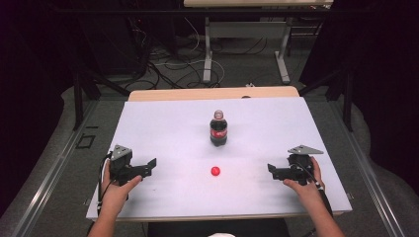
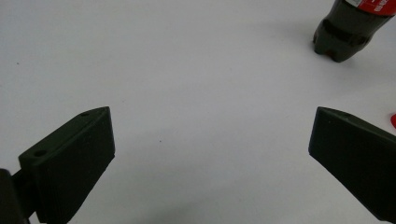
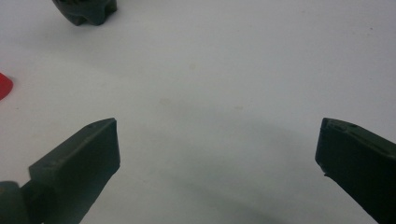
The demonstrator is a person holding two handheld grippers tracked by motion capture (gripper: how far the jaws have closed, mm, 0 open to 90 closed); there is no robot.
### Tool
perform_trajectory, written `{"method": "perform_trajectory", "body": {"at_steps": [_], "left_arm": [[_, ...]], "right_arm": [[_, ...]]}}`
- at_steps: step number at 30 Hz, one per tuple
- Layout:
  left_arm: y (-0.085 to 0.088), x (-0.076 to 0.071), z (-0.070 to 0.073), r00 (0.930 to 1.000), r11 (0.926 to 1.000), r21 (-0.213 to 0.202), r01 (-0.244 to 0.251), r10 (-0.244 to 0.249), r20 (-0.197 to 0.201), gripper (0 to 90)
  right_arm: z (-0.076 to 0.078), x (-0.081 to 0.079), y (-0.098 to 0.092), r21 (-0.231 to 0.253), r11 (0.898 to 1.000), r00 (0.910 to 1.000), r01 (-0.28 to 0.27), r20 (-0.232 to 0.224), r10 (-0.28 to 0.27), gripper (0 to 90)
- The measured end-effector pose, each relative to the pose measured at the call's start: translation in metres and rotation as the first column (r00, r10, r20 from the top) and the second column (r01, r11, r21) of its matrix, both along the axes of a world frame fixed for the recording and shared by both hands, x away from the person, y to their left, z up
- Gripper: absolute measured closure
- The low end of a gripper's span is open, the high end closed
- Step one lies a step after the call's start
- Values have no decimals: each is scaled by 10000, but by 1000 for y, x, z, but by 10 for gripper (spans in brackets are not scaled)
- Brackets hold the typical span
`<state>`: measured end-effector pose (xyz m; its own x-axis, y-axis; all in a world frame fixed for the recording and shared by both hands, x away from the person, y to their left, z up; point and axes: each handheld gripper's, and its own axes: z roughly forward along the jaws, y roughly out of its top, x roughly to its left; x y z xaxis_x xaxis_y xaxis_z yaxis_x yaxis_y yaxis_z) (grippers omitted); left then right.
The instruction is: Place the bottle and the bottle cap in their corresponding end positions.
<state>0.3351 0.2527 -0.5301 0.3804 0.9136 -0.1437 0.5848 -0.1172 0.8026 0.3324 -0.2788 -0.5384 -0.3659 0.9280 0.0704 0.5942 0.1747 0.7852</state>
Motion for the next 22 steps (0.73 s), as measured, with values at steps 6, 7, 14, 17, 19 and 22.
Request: {"method": "perform_trajectory", "body": {"at_steps": [6,7,14,17,19,22], "left_arm": [[6,-2,-8,9992,9992,-5,-403,403,-57,4],[6,-2,-9,9991,9991,-13,-427,427,-53,4],[12,-2,-13,9978,9980,13,-632,632,-214,4],[14,-1,-16,9968,9975,123,-700,704,-373,4],[14,0,-18,9956,9966,80,-819,822,-446,4],[16,1,-21,9931,9952,96,-973,977,-648,5]], "right_arm": [[-8,1,-5,-107,9996,9996,268,-75,-269,0],[-9,0,-6,-133,9995,9995,283,-97,-284,0],[-16,0,-9,-190,9992,9988,359,-321,-365,0],[-17,0,-8,-208,9986,9976,489,-478,-499,0],[-17,0,-8,-219,9986,9973,474,-557,-486,0],[-18,1,-7,-264,9988,9974,417,-577,-432,0]]}}
